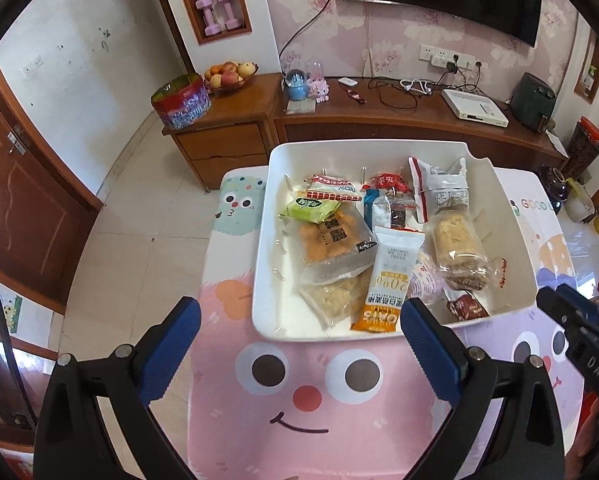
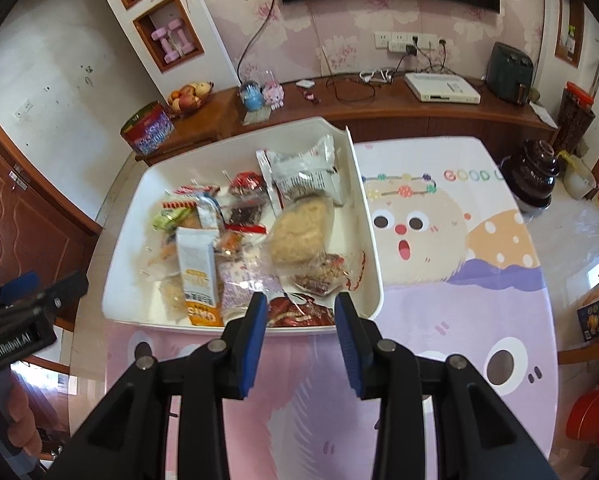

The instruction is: Organize snacks

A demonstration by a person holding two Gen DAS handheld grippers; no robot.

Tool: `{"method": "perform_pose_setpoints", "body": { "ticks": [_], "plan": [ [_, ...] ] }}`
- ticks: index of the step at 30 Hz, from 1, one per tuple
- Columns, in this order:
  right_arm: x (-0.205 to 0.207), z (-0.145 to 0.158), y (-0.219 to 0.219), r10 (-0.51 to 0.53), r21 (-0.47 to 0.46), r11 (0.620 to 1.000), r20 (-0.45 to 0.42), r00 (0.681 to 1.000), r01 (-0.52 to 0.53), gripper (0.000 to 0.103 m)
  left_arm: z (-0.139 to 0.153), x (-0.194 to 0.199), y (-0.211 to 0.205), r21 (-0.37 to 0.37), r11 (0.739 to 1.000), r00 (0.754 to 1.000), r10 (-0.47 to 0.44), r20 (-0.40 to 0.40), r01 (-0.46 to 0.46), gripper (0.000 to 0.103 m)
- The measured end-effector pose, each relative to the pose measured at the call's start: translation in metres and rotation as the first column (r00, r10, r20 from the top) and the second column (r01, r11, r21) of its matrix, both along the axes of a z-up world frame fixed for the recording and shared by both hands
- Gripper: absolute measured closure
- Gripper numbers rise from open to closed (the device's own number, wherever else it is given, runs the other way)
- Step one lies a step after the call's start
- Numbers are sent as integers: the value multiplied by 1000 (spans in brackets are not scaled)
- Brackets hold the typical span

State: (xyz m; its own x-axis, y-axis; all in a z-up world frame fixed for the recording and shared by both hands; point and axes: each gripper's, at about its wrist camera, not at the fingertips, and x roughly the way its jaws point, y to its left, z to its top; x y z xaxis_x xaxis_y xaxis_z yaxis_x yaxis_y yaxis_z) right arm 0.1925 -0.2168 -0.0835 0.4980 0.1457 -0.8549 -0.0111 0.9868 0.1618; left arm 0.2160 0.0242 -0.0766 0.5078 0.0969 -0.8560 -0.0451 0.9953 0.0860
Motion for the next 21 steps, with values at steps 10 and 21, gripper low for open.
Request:
{"method": "perform_pose_setpoints", "body": {
  "ticks": [10,21],
  "plan": [
    [-54,46,22,18,-20,1000,53,998,-17,68,28,-66,3,-37,999,998,-28,53,30,3],
    [-150,93,34,22,-62,998,81,996,-17,68,51,-164,-7,-87,994,996,-60,73,67,3]
  ]
}}
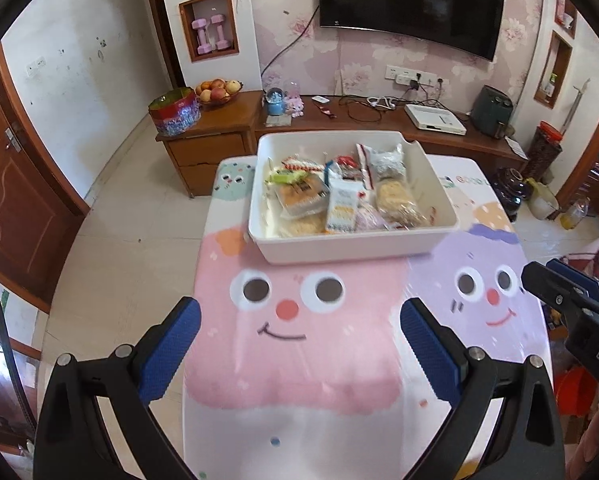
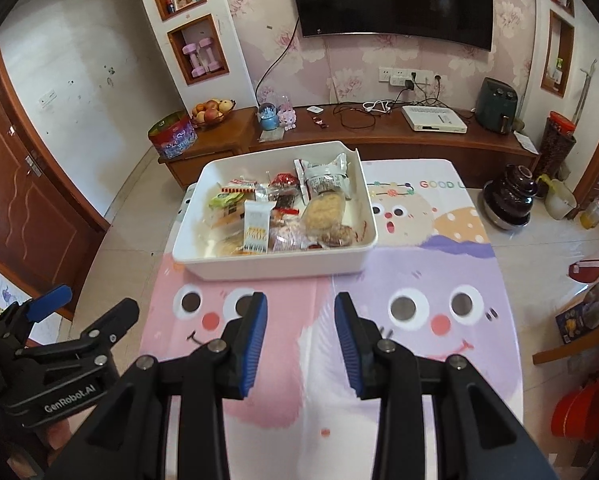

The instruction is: Organize snacks

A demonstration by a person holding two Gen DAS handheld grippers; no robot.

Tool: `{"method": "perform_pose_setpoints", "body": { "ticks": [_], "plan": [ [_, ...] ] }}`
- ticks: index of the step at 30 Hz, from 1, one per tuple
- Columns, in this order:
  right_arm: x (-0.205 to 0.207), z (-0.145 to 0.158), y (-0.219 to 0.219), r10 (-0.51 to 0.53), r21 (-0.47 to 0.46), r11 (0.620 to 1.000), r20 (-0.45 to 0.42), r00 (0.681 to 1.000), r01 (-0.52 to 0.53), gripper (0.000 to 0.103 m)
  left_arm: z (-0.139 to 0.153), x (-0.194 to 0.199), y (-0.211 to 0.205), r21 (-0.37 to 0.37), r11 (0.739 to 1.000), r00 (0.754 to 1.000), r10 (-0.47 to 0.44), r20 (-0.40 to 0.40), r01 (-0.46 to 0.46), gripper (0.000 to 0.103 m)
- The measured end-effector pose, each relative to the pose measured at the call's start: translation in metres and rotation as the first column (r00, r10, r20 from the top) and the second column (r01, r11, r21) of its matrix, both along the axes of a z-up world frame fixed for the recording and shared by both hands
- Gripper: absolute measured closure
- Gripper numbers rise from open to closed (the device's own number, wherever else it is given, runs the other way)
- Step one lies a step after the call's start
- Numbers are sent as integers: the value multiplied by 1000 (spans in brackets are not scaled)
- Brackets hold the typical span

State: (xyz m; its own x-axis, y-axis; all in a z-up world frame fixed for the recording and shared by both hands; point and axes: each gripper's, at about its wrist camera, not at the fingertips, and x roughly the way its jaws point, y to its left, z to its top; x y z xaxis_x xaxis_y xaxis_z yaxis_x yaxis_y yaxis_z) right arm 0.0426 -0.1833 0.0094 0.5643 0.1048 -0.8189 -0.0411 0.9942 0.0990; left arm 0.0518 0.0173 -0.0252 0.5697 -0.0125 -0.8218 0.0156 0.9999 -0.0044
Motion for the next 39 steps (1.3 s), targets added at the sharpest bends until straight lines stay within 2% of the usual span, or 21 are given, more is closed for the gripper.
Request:
{"method": "perform_pose_setpoints", "body": {
  "ticks": [6,16,39],
  "plan": [
    [-35,13,-1,-15,11,1000,7,1000,14,68,10,-36,-8,-38,999,1000,-27,4,27,3],
    [-69,24,-3,-24,6,1000,29,999,24,68,30,-57,-14,-54,998,998,-21,54,24,3],
    [-78,16,-2,-44,28,999,-18,999,45,68,22,-64,-15,-68,996,999,-49,18,50,3]
  ]
}}
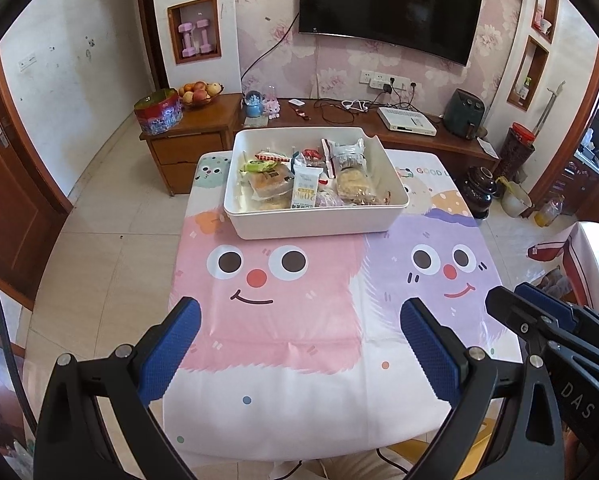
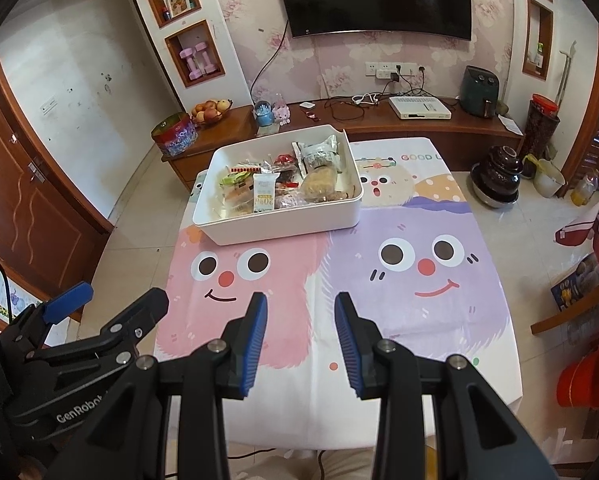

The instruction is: Organize snacks

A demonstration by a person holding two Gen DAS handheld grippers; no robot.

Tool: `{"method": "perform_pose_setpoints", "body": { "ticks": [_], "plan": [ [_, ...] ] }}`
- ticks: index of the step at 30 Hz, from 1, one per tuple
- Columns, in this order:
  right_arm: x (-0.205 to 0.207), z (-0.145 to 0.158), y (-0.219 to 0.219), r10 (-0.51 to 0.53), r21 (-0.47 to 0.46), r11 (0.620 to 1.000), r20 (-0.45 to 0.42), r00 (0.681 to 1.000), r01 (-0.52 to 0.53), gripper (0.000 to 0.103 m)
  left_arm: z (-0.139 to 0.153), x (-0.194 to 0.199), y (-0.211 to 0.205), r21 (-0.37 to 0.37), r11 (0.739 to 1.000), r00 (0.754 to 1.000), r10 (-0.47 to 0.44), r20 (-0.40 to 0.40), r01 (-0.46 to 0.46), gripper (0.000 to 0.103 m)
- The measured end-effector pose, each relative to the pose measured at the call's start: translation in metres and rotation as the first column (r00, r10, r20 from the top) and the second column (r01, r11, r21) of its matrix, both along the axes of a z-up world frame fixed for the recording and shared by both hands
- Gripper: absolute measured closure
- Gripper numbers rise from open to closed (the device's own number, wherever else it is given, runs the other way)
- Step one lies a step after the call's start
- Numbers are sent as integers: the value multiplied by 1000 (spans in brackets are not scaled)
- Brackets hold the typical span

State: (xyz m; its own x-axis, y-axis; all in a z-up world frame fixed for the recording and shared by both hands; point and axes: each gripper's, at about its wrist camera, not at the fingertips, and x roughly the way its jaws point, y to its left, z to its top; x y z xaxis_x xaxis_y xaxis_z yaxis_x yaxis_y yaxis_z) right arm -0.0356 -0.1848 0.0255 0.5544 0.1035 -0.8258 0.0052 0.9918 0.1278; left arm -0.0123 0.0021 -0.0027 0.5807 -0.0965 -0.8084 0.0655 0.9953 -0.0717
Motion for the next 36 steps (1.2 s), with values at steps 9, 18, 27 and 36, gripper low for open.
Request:
{"method": "perform_pose_setpoints", "body": {
  "ticks": [9,18,27,36],
  "plan": [
    [1,-3,0,-2,1,1000,-5,1000,2,68,-8,2,2,-1,1000,1000,-4,-22,4,3],
    [0,-8,3,5,0,1000,-7,1000,-5,68,-9,2,4,-2,1000,1000,-4,-23,4,3],
    [0,-8,7,5,0,1000,-6,1000,-5,68,-9,2,5,-5,1000,1000,-4,-24,4,3],
    [0,-9,7,4,0,1000,-7,1000,-4,68,-10,0,5,-4,1000,1000,-6,-25,6,3]
  ]
}}
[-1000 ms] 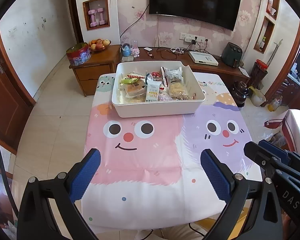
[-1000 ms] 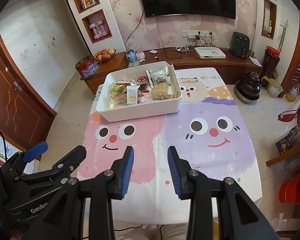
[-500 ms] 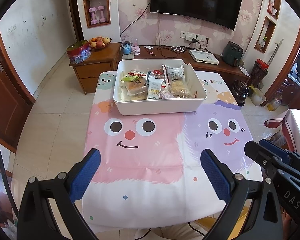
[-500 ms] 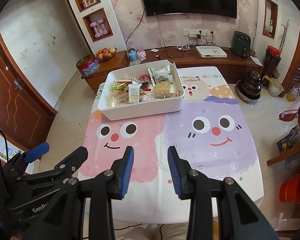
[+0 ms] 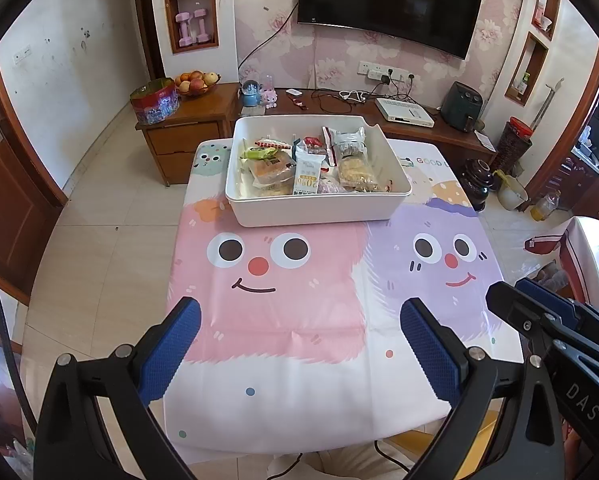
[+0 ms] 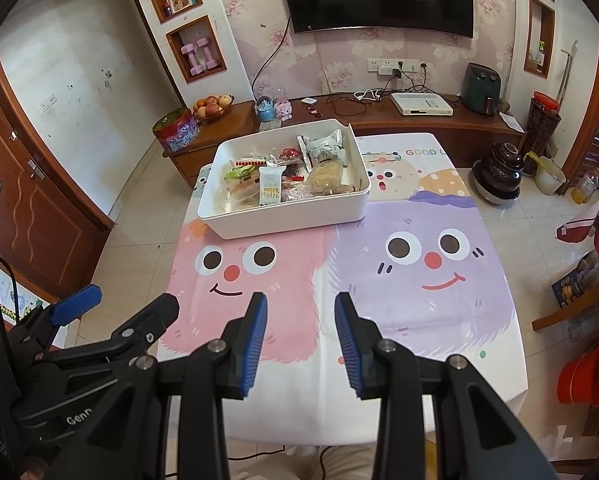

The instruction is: Organize snacks

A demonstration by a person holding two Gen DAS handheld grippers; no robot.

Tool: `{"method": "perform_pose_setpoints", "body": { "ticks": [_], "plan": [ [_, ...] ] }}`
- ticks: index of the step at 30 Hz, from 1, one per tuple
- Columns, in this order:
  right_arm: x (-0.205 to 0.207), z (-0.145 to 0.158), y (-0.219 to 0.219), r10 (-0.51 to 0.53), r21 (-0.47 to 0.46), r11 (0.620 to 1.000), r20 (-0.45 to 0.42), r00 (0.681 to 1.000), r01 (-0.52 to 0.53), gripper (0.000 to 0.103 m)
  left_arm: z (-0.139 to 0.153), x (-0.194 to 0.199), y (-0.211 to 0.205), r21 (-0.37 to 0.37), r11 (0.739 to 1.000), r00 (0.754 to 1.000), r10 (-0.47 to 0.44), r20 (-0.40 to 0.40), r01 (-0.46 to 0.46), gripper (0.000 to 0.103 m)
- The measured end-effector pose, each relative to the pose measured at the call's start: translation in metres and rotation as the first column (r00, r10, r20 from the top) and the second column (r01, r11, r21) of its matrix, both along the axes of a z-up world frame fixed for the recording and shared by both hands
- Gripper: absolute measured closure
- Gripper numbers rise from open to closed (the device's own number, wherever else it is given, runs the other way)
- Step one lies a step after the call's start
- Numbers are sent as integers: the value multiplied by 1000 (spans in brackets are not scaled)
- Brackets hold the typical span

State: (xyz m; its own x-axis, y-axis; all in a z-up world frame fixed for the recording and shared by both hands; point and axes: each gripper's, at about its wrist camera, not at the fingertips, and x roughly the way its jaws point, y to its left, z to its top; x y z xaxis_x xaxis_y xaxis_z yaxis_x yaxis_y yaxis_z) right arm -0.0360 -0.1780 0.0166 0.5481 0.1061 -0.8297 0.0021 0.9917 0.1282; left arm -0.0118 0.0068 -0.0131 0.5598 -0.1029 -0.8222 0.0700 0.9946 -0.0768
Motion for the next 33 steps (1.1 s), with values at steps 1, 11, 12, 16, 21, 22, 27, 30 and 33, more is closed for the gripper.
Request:
{"method": "perform_pose_setpoints", "body": {
  "ticks": [1,11,12,16,21,22,27,30,33],
  "plan": [
    [0,0,0,0,0,1000,0,1000,0,67,0,0,0,0,1000,1000,0,0,0,3],
    [0,1,0,1,-1,1000,3,1000,-1,68,0,0,0,-2,1000,1000,2,4,-2,3],
    [0,1,0,1,-1,1000,3,1000,-1,68,-1,-1,-1,-1,1000,1000,0,6,0,3],
    [-2,1,2,-2,-4,1000,6,1000,2,68,-3,-5,-3,-4,1000,1000,-5,15,5,3],
    [-4,3,4,-7,-7,1000,11,1000,7,68,-3,-5,-3,-7,1000,1000,-14,18,14,3],
    [-4,4,5,-9,-9,1000,12,1000,9,68,-4,-5,-4,-6,1000,1000,-14,17,14,3],
    [-4,5,5,-9,-9,1000,13,1000,9,68,-3,-4,-2,-6,1000,1000,-14,18,14,3],
    [-4,5,5,-9,-7,1000,11,1000,10,68,-3,-4,-3,-5,1000,1000,-15,18,15,3],
    [-4,6,5,-9,-8,1000,13,1000,9,68,-2,-4,-2,-6,1000,1000,-13,17,13,3]
  ]
}}
